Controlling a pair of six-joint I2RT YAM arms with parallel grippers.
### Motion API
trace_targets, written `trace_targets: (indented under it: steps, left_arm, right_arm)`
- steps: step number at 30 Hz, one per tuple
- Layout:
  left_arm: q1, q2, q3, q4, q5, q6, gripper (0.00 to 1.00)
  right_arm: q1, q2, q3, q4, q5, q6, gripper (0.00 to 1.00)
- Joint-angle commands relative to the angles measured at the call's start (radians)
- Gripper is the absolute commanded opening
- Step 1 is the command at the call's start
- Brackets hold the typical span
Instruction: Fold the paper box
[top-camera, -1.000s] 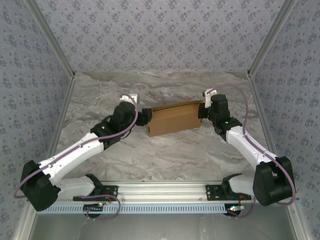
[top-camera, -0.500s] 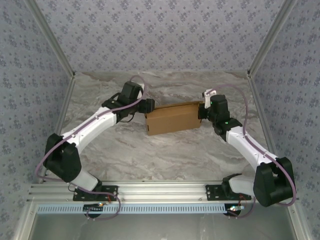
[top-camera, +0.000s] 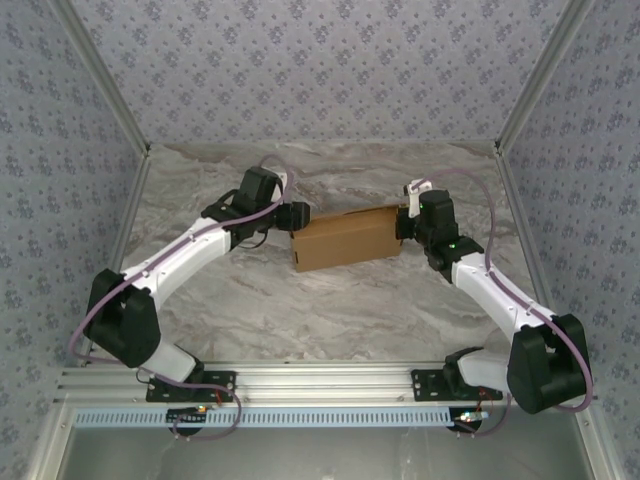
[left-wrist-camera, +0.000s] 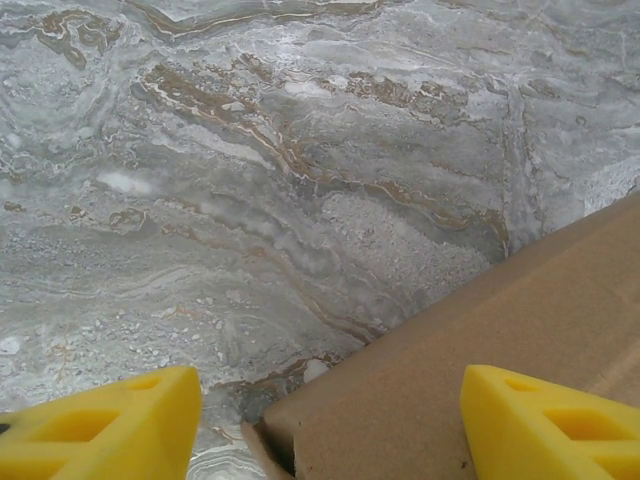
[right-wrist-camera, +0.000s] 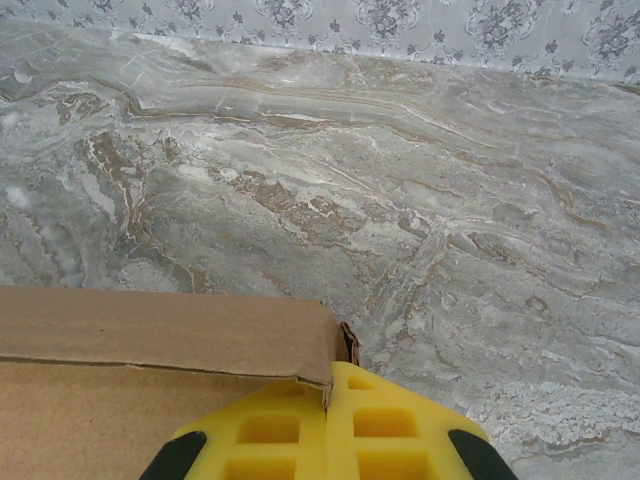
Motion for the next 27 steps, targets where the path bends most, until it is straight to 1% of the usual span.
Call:
trace_targets:
  steps: [1,3,9,16,20,27]
  left_arm:
    - [-0.006,0.007,-0.06,-0.054,0.025,-0.008,0.68]
    - [-0.012,0.005,-0.077,-0.04,0.023,-0.015,0.68]
    - [-0.03,0.007,-0.128,0.007,0.013,-0.043,0.67]
    - [-0.05,0.016,-0.129,0.023,-0.007,-0.051,0.67]
    - [-0.056,0.019,-0.126,0.026,-0.018,-0.053,0.67]
    - [-0.064,0.025,-0.123,0.028,-0.024,-0.054,0.67]
  right_arm:
    - [0.018,0.023,-0.027,-0.215,-0.022,0.01,0.08]
    - [0.017,0.022,-0.019,-0.225,-0.024,0.008,0.11]
    - [0.017,-0.016,0.007,-0.269,-0.039,0.007,0.25]
    - [0.021,-0.075,0.051,-0.346,-0.086,-0.006,0.4]
    - [0.021,-0.105,0.081,-0.393,-0.118,-0.019,0.47]
    - [0.021,-0.123,0.13,-0.435,-0.15,-0.03,0.53]
